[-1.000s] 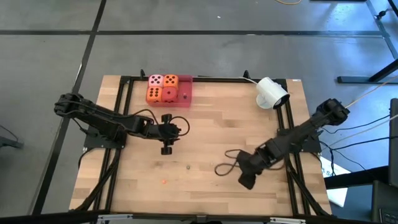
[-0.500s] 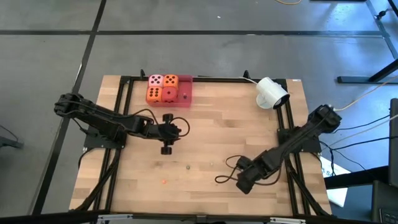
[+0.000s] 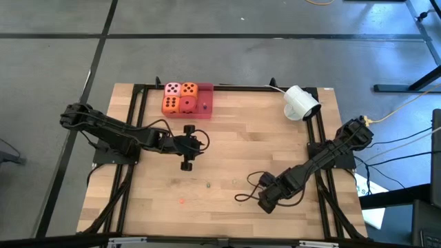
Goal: Pick & Place Dice
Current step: Put the small blue die into the red bin
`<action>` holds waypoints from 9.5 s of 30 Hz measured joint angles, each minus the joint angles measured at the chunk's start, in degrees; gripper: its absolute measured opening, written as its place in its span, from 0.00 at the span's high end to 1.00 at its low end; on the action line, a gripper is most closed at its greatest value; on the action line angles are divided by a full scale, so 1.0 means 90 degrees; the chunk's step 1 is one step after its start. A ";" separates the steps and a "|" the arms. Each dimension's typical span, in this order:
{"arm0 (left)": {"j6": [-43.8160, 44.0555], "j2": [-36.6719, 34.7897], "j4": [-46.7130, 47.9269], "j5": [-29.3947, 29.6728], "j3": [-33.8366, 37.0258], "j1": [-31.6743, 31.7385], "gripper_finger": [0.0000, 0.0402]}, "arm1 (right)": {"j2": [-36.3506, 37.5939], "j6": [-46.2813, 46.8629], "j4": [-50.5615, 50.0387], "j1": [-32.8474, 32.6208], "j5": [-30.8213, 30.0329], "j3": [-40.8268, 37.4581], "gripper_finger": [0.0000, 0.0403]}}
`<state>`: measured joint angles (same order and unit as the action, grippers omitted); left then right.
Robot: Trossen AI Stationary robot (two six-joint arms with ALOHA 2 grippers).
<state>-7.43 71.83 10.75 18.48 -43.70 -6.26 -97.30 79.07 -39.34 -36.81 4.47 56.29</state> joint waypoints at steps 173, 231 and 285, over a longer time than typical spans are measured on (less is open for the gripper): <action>0.0356 -0.2786 0.1924 0.1511 0.0544 0.1173 0.66 | -0.2919 -0.6937 0.2372 0.6278 -0.1675 0.4413 0.46; -0.0104 -0.2786 0.1502 0.1486 0.0542 0.1173 0.66 | -0.2950 -0.9518 0.2581 0.5155 -0.2516 0.4415 0.46; -0.0711 0.2191 -0.7389 -0.2262 0.1808 0.4804 0.66 | -0.2900 -1.0361 0.3088 0.6137 -0.0370 0.4413 0.45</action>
<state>-13.83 91.55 -55.75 -1.88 -27.43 36.97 -123.39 -14.17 -11.55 18.42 1.14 96.01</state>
